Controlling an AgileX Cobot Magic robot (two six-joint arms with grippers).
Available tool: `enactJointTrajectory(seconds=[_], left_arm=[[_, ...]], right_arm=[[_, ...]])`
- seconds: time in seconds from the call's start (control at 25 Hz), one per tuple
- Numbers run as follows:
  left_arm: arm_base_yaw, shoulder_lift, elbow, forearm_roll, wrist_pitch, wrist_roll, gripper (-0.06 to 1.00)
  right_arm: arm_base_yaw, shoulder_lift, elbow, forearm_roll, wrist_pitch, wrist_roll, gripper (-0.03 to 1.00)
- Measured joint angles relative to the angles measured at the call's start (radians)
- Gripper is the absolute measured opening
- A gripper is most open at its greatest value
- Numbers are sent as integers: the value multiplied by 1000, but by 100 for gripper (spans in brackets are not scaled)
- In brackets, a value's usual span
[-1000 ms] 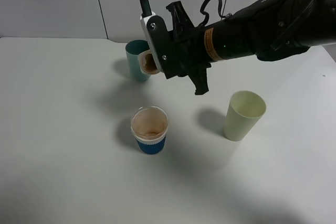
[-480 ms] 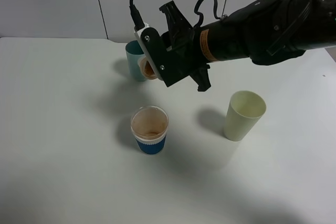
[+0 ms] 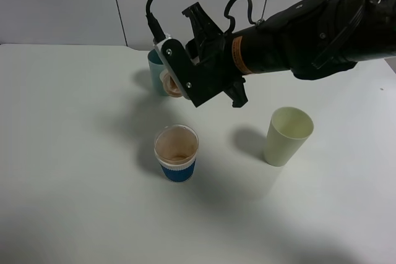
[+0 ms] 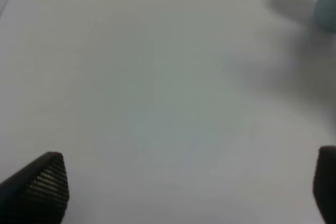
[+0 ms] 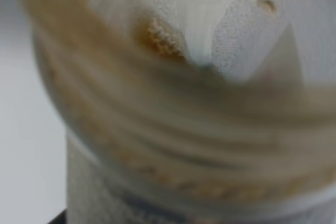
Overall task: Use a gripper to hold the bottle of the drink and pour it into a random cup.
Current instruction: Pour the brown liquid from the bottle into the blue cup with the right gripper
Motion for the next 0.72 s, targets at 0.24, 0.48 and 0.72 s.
enactJointTrajectory(seconds=[0.24,0.48,0.72], left_arm=[[0,0,0,0,0,0,93],[0,0,0,0,0,0,93],[0,0,0,0,0,0,93]], right_arm=[[38,0,0,0,62,-8,37],[53,0,0,1,91,-31,37],[53,0,0,1,102,-68,37]])
